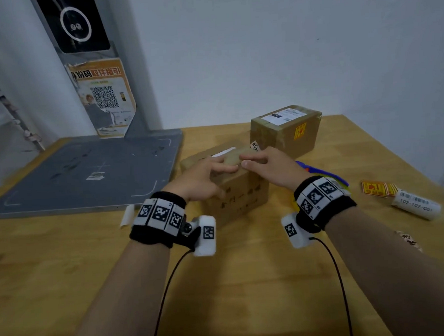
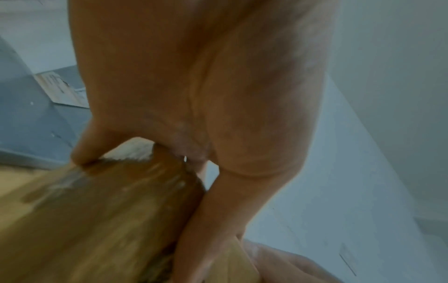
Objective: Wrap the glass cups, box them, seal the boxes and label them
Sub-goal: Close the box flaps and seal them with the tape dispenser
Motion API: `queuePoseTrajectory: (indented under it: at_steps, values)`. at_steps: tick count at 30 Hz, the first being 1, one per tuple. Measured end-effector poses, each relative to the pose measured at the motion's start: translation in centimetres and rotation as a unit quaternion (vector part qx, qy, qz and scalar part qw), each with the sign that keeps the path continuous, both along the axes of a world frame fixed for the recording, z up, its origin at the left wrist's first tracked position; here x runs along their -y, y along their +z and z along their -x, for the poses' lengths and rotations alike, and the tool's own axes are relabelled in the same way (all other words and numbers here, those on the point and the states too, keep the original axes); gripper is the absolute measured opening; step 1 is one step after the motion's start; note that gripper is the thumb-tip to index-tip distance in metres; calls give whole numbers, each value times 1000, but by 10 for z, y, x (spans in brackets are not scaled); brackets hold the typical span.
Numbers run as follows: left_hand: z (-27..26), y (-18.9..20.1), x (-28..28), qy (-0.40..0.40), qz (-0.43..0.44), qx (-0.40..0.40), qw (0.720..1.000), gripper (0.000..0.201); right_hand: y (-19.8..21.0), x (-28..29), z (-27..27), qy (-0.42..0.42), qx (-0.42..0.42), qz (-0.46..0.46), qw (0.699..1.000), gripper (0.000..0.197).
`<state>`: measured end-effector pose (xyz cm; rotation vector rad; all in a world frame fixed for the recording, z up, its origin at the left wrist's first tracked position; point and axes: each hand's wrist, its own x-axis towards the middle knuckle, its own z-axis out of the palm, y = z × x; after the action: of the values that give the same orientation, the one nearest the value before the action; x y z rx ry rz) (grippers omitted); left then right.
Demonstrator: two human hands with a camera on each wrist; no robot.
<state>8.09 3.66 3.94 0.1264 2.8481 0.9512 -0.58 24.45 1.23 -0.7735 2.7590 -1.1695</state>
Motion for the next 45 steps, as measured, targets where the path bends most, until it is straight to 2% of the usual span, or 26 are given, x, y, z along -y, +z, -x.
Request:
queuePoseTrajectory:
  at_steps: [4,6,9,11,14,15,18,20,22,25,28,29,31,32,34,36,37,40,43,45]
  values:
    - [3,2,9,-20,51,-11,998,85,14,-3,-15,-64,-37,-97,993,21]
    - [8,2,11,44,71,-52,995,88,23,-6,-19,-50,-1,-98,994,23]
    - [5,5,5,191,82,-138,968,62,33,-10,-21,-46,7,-78,996,27]
    - [-5,6,-7,222,67,-178,956,46,33,-9,-16,-90,-28,-61,994,13]
    - [-16,2,-31,169,-18,-168,971,18,22,-6,-8,-103,-32,-98,989,42]
    - [-17,-1,-39,138,-48,-144,979,17,19,-5,-7,-95,-8,-83,992,42]
    - [-18,-14,-59,61,-27,-71,995,52,13,-7,-12,-69,37,-21,997,39]
    - [-17,-19,-61,61,-28,-87,994,53,12,-10,-14,-85,21,-25,996,41]
    - [-13,-20,-52,54,-67,-110,990,47,12,-13,-17,-121,0,-51,991,42]
    - [-10,-15,-36,40,-96,-86,991,52,13,-14,-27,-138,-12,-62,988,35]
    - [-10,-8,-30,58,-76,-93,991,61,18,-17,-36,-110,48,13,993,11]
    - [-10,-8,-30,85,-78,-102,988,62,17,-20,-36,-115,66,39,990,9]
    - [-10,-10,-28,135,-83,-122,980,58,14,-29,-31,-158,43,55,985,13]
    - [-10,-13,-30,141,-77,-135,978,54,10,-36,-27,-191,8,25,981,17]
    - [-9,-18,-33,128,-54,-148,979,45,2,-52,-20,-265,-27,-107,958,35]
    - [-8,-22,-36,129,-45,-155,978,39,-4,-67,-16,-313,40,-230,920,45]
    - [-5,-25,-37,135,-45,-159,977,38,-8,-74,-13,-320,84,-262,907,48]
    - [2,-32,-40,152,-48,-173,972,35,-24,-92,-3,-322,146,-264,897,53]
    - [7,-38,-45,161,-63,-187,967,33,-35,-105,-3,-323,145,-229,907,32]
    - [9,-39,-49,165,-66,-194,965,32,-38,-109,-6,-328,149,-191,913,27]
